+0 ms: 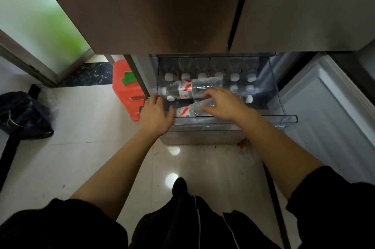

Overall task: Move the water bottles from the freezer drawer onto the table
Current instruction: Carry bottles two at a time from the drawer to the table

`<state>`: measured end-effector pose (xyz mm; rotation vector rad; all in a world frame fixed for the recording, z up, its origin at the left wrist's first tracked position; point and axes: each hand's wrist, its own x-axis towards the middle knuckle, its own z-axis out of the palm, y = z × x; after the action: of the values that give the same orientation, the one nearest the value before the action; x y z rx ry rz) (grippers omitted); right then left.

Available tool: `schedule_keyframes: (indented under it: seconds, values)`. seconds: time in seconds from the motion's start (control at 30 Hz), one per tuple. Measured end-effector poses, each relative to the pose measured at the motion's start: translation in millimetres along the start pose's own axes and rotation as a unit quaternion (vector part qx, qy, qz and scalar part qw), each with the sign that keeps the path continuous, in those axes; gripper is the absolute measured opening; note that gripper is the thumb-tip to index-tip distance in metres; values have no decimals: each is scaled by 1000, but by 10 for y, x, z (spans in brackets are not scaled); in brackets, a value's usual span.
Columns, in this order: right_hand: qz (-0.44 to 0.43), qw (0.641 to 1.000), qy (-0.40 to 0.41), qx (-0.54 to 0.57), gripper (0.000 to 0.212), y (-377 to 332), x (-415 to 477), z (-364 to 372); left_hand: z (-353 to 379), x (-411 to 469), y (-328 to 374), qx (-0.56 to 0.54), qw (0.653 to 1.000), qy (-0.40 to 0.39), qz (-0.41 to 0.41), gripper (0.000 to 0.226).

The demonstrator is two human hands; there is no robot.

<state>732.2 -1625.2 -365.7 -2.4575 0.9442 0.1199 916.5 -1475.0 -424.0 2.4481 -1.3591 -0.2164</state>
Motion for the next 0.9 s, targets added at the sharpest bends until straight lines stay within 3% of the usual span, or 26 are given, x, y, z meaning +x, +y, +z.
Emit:
schedule_keyframes:
  seconds: [0.1,0.23,0.33,0.47,0.57,0.63,0.73,0.8,0.87,0.9]
  values:
    - [-39,992,-88,-76,59,-182,345,105,58,-4,-11,5,1000,16,2,43]
    - [-24,974,-189,-126,66,-298,635,322,66,27,-32,14,1000,4,9,46]
    - [-34,962,-192,-190,62,-271,689,386,42,59,-21,19,1000,-3,9,47]
    - [-30,969,-166,-182,66,-188,626,237,-25,191,81,12,999,30,0,49]
    - [-10,973,-150,-174,73,-14,462,44,-135,334,300,-142,988,42,-48,48]
    - [14,974,-144,-174,75,133,314,-106,-101,508,425,-322,935,-16,-147,49]
    - [45,971,-119,-204,74,337,111,-292,23,746,574,-547,757,-124,-335,57]
    - [62,964,-104,-237,71,439,-21,-340,85,851,656,-626,640,-191,-402,44]
    - [81,959,-96,-253,69,518,-147,-341,139,931,749,-654,586,-219,-425,43]
    - [89,959,-86,-254,70,547,-199,-330,162,964,791,-654,581,-224,-430,46]
